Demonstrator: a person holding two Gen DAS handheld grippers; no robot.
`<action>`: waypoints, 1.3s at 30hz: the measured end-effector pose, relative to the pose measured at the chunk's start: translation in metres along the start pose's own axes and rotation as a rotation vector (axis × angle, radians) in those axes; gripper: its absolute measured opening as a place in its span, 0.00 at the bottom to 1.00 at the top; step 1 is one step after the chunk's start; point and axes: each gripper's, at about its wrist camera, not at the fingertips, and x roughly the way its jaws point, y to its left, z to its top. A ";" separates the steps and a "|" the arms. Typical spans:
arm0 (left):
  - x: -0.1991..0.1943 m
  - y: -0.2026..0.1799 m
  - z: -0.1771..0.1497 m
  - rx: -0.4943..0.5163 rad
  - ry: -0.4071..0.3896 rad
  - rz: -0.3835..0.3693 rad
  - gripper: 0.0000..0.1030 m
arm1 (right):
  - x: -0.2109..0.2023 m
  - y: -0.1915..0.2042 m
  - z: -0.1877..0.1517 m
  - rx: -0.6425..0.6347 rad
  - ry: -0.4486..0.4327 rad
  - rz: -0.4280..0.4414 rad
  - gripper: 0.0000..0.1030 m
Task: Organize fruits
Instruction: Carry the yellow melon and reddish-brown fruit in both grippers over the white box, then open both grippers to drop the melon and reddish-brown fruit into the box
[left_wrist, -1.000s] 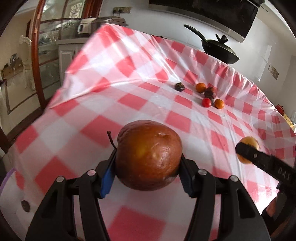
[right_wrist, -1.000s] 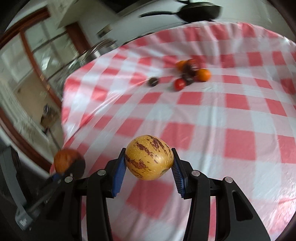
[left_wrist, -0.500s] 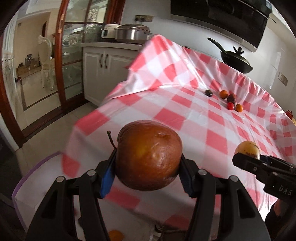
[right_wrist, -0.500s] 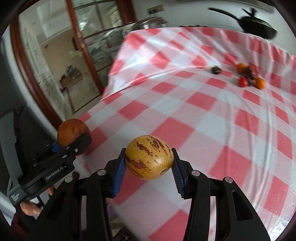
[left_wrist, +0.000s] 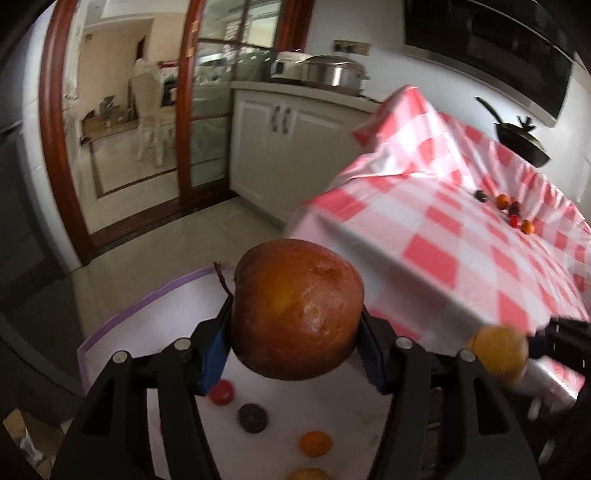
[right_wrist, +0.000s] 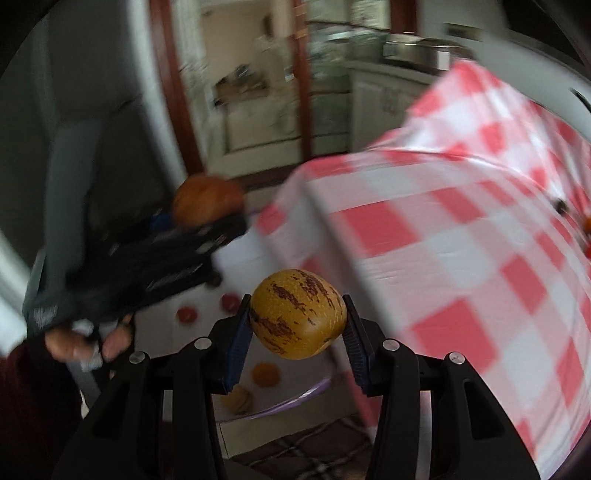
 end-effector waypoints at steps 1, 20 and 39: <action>0.002 0.005 -0.002 -0.012 0.004 0.008 0.58 | 0.006 0.007 -0.001 -0.024 0.018 0.009 0.45; 0.127 0.066 -0.050 0.023 0.460 0.218 0.57 | 0.158 0.059 -0.019 -0.212 0.393 -0.032 0.45; 0.125 0.092 -0.051 -0.105 0.440 0.235 0.72 | 0.161 0.075 -0.018 -0.219 0.410 0.004 0.64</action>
